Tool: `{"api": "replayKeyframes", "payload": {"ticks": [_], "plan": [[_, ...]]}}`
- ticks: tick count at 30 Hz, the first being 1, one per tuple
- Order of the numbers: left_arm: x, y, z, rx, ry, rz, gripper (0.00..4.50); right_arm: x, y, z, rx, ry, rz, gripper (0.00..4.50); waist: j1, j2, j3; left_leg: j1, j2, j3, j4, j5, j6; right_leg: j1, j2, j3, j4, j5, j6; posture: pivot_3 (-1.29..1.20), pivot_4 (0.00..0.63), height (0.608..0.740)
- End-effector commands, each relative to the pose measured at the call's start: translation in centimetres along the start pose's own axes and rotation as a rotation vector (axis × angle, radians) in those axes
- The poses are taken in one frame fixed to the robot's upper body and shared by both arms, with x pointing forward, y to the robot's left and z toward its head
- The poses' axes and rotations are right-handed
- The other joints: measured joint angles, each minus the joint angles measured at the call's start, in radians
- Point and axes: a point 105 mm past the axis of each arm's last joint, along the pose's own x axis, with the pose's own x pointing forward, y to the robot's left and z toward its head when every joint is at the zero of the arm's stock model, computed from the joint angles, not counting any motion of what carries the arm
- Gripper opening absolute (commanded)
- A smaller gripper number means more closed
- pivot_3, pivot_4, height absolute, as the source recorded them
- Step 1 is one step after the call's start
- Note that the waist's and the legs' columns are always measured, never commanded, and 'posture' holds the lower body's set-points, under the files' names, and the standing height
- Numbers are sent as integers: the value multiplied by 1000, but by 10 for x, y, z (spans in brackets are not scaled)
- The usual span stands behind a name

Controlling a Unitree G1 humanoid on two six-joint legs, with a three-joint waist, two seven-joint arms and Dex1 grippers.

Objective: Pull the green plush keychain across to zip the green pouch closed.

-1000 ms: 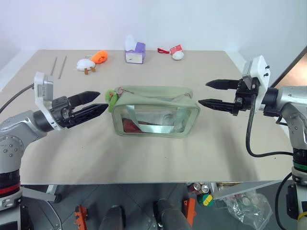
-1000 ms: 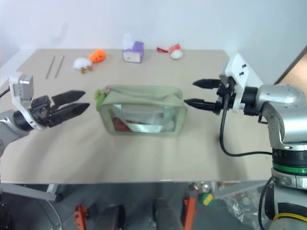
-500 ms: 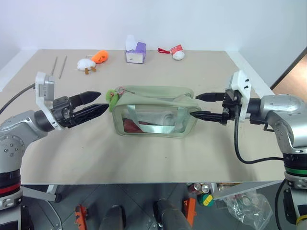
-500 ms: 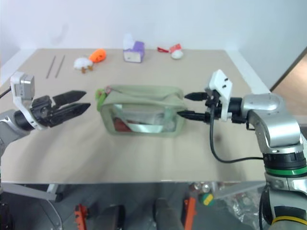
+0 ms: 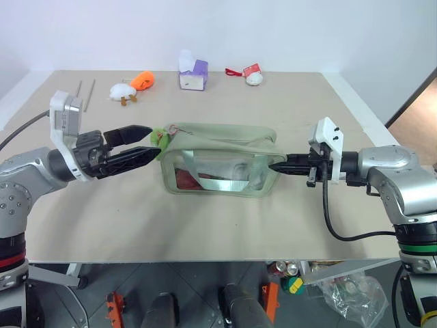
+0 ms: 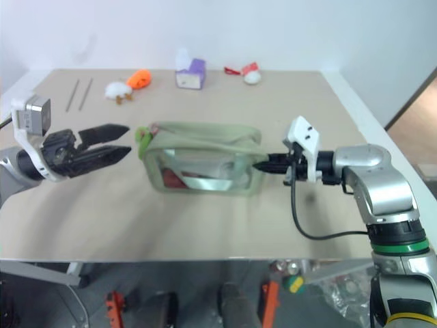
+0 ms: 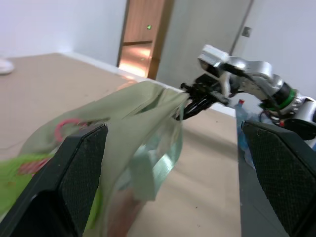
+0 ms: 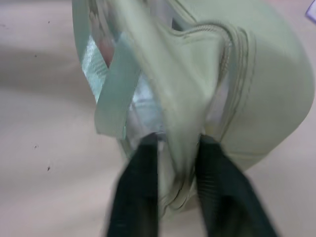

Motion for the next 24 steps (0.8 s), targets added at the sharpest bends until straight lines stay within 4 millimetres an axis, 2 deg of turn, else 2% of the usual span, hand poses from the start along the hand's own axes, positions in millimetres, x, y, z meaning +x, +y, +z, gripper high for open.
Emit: {"api": "replayKeyframes", "payload": {"ticks": [1,4,10,16,24], "plan": [[-11,17,1,44,5,96,4500,-4,0,11,-55,-22,-6,67,0,0,0,0,0,0,0,0,0,0,0,0,0,0,0,0,150,740],[-11,25,-3,60,14,144,4500,-2,1,11,-59,-21,1,67,0,0,0,0,0,0,0,0,0,0,0,0,0,-2,-3,0,150,740],[-7,29,-14,69,47,161,4500,2,-4,8,-58,-8,-30,67,0,0,0,0,0,0,0,0,0,0,0,0,0,0,0,0,150,740],[-13,60,-16,66,6,316,4500,3,-1,8,-59,-11,-27,67,0,0,0,0,0,0,0,0,0,0,0,0,0,1,0,0,150,740],[0,65,-27,21,-2,300,4500,2,0,7,-62,-9,-27,67,0,0,0,0,0,1,0,0,0,0,0,1,0,1,1,0,150,740]]}}
